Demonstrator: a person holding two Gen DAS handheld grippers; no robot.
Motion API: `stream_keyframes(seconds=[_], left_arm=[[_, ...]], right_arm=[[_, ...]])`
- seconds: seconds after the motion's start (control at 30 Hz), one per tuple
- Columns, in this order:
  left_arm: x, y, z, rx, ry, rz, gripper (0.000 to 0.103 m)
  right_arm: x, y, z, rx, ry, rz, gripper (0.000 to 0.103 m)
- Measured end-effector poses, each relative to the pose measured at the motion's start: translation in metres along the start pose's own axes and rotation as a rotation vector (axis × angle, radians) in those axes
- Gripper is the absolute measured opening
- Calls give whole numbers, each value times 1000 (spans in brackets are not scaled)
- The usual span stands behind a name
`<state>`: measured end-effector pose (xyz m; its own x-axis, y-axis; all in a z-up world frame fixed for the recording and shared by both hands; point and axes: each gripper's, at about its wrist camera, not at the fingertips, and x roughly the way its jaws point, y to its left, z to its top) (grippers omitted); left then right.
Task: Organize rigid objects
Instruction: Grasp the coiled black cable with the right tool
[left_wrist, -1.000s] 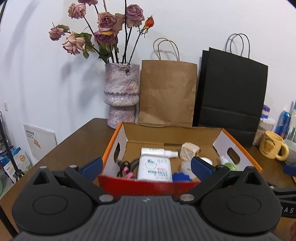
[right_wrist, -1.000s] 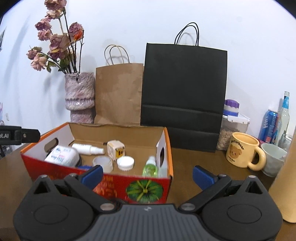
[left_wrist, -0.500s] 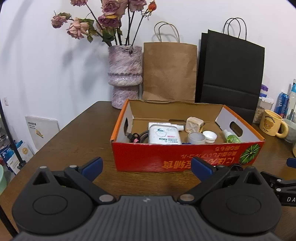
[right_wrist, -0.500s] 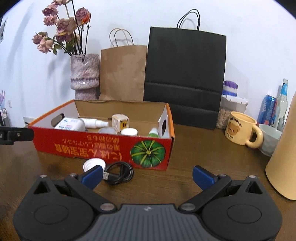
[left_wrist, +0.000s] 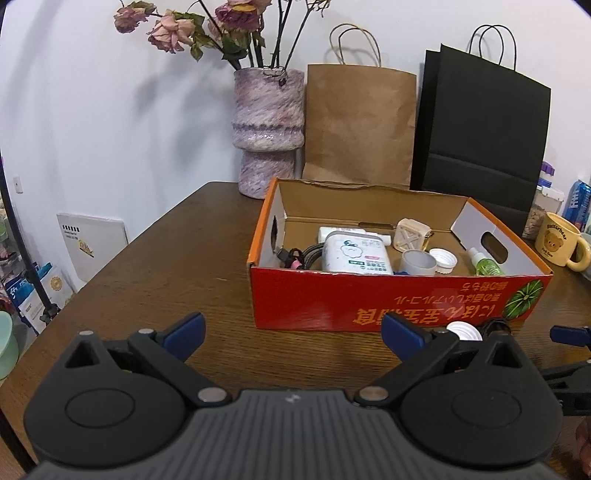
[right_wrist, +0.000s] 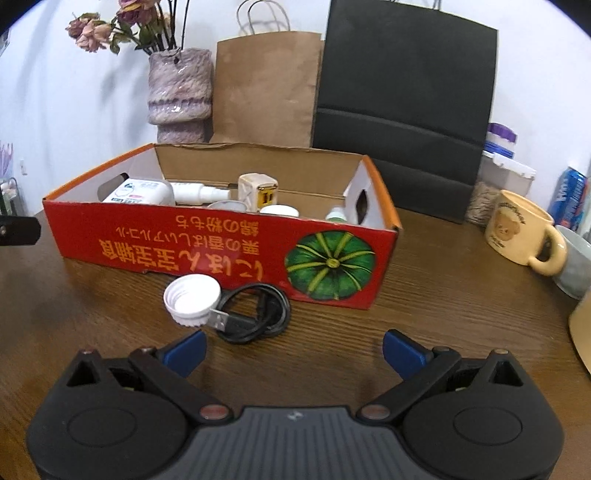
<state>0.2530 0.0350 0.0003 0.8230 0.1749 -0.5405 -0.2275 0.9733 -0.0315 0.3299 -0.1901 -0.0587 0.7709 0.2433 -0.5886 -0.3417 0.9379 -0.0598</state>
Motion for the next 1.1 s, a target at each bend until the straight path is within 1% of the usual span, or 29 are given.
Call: stream_keyframes(seconds=[0.13, 0.27, 0.33, 0.4, 0.43, 0.5, 0.53, 0.57, 0.6, 0.73, 0.93, 1.1], left_arm=[[1, 3, 1, -2, 1, 1, 103], [2, 4, 1, -4, 3, 4, 103], [1, 4, 1, -5, 2, 5, 103], [1, 4, 1, -4, 3, 1, 103], [1, 4, 1, -4, 2, 1, 103], [1, 4, 1, -2, 2, 0, 103], [1, 4, 1, -2, 3, 1, 103], [1, 4, 1, -2, 2, 1, 103], [1, 4, 1, -3, 3, 0, 103], [1, 4, 1, -2, 2, 0, 103], [0, 4, 1, -3, -2, -2, 103], [1, 3, 0, 0, -1, -1, 103]], right_arm=[[14, 5, 6, -25, 27, -6, 100], [21, 8, 10, -31, 24, 8, 100], [23, 8, 12, -31, 23, 16, 97], [24, 8, 13, -21, 20, 47, 85], [24, 7, 14, -15, 18, 66, 81], [24, 8, 14, -11, 12, 93, 69], [24, 7, 14, -7, 11, 106, 66], [23, 7, 14, -5, 8, 114, 58], [22, 8, 14, -8, 4, 113, 54], [19, 10, 13, -21, -7, 97, 52], [14, 7, 9, -2, -19, 80, 51], [4, 4, 7, 13, -50, 69, 51]])
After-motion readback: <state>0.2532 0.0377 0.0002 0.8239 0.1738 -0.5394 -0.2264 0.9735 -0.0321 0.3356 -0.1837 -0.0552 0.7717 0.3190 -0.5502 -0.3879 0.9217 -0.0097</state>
